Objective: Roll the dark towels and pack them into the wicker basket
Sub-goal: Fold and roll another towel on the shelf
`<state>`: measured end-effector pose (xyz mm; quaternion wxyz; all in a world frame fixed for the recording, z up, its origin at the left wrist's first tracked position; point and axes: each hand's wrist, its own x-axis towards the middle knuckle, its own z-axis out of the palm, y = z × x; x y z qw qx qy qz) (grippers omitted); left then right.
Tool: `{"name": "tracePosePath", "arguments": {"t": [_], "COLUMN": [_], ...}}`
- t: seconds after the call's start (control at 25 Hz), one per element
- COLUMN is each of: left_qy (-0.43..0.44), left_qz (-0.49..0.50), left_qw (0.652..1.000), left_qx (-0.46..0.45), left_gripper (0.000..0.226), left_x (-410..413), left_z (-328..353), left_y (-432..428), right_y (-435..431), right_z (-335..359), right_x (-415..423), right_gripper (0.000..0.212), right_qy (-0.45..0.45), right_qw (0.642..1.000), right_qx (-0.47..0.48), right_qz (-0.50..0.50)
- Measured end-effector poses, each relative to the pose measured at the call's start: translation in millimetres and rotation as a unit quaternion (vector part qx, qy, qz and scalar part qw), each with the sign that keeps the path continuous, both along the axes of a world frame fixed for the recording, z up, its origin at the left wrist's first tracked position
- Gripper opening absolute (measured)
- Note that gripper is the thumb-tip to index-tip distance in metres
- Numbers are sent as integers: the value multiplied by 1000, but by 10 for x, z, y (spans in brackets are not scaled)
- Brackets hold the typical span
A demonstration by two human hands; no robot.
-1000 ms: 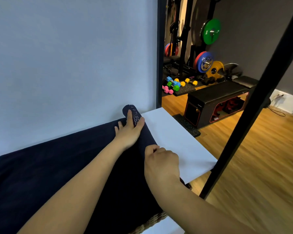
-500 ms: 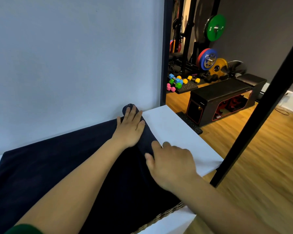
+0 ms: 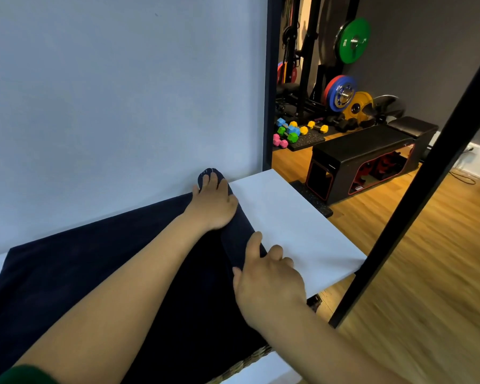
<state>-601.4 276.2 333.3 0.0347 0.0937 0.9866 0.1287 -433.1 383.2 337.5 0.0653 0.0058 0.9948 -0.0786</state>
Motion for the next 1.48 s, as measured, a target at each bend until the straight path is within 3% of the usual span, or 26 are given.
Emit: {"name": "tracePosePath", "arguments": {"t": [0.2,0.28,0.44,0.6,0.76,1.0,1.28,1.48], "left_qy": [-23,-15,-1,-3,25,48,61,58], "left_qz": [59,60,61,69,51,19,-17,-27], "left_qw": [997,992,985,979,986,977,990,994], "left_qx": [54,111,161,191,157,205,125,90], "left_gripper": [73,72,73,72,70,61,47,39], "left_x": [60,94,129,152,69,-174,-316,-308], "left_z": [-33,-91,-160,-161,-146,-151,-111,-138], "left_y": [199,89,0,-2,134,728,1164,1116], "right_y": [-220,-172,31,33,81,624,1026,933], "right_z": [-6,43,150,71,5,4,28,16], "right_x": [30,37,-71,-108,-168,-399,-570,-518], "right_gripper": [74,75,63,74,74,75,73,74], "right_qy": [-15,-23,-19,-37,-38,-22,-40,4], "right_qw": [994,996,994,990,988,995,993,998], "right_qx": [99,65,-98,-127,-142,-99,-106,-61], "right_qz": [41,48,33,49,39,-4,-38,-24]}}
